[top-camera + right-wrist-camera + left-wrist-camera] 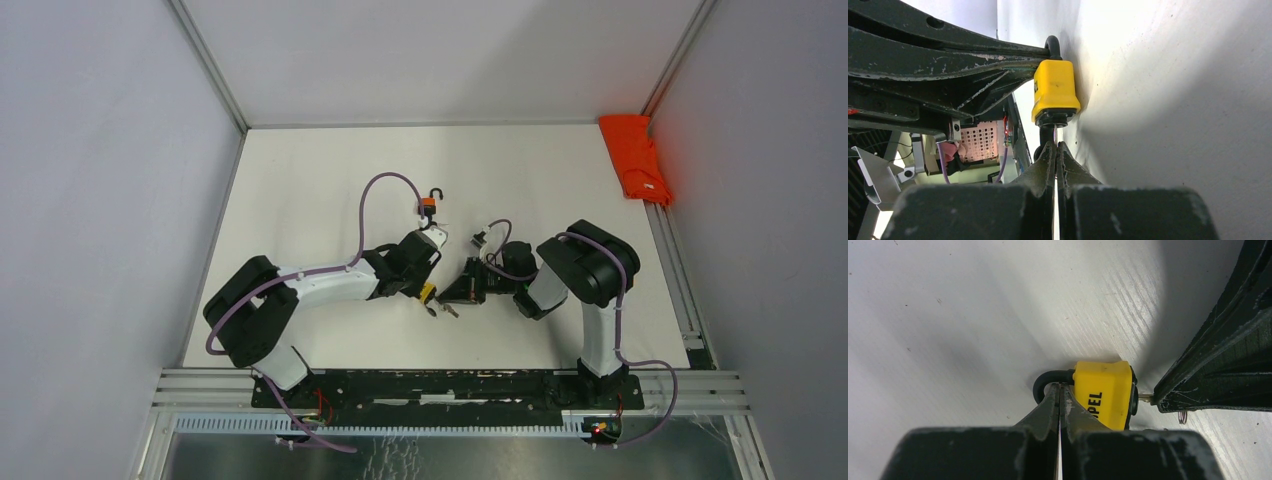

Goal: Unlock with the key

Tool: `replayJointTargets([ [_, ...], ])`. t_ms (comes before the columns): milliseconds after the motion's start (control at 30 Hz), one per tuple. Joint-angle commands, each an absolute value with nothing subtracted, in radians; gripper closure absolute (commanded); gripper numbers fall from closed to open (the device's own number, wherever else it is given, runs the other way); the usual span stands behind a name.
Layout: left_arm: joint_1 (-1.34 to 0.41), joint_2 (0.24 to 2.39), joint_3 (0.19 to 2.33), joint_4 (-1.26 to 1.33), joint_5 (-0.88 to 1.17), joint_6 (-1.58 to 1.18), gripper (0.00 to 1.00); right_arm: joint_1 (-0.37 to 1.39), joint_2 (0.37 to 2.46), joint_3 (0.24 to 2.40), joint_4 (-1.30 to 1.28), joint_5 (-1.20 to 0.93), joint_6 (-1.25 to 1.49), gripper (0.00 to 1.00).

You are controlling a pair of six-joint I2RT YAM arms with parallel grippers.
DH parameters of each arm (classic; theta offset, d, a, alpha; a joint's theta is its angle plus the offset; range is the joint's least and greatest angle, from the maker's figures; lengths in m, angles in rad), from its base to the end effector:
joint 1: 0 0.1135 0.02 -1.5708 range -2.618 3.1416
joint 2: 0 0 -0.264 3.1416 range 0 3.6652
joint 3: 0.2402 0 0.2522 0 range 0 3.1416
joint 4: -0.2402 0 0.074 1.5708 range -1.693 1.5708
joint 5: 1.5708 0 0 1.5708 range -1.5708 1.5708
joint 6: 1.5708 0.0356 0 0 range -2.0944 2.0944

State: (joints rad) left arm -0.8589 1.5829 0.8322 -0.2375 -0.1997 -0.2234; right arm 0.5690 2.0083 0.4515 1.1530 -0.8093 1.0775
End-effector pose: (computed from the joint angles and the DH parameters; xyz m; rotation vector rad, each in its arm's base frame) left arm 0.2034 -0.2249 0.1633 0.7204 2.4342 -0.1740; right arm 0.2270 0.1758 0.0698 -0.0501 2.3515 1.7548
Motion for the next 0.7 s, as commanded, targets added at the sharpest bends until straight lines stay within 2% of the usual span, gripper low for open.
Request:
replayJointTargets([
  [0,-0.857,1.541,0.835,-0.218,-0.180,-0.265,0.98,0.574,2.017,0.481,1.201,-0.798,1.089,1.00],
  [667,-0.858,1.518,0.799,-0.215,-0.148,-0.317,0.98,0.592,2.025,0.477,1.201,-0.710,1.135,1.00],
])
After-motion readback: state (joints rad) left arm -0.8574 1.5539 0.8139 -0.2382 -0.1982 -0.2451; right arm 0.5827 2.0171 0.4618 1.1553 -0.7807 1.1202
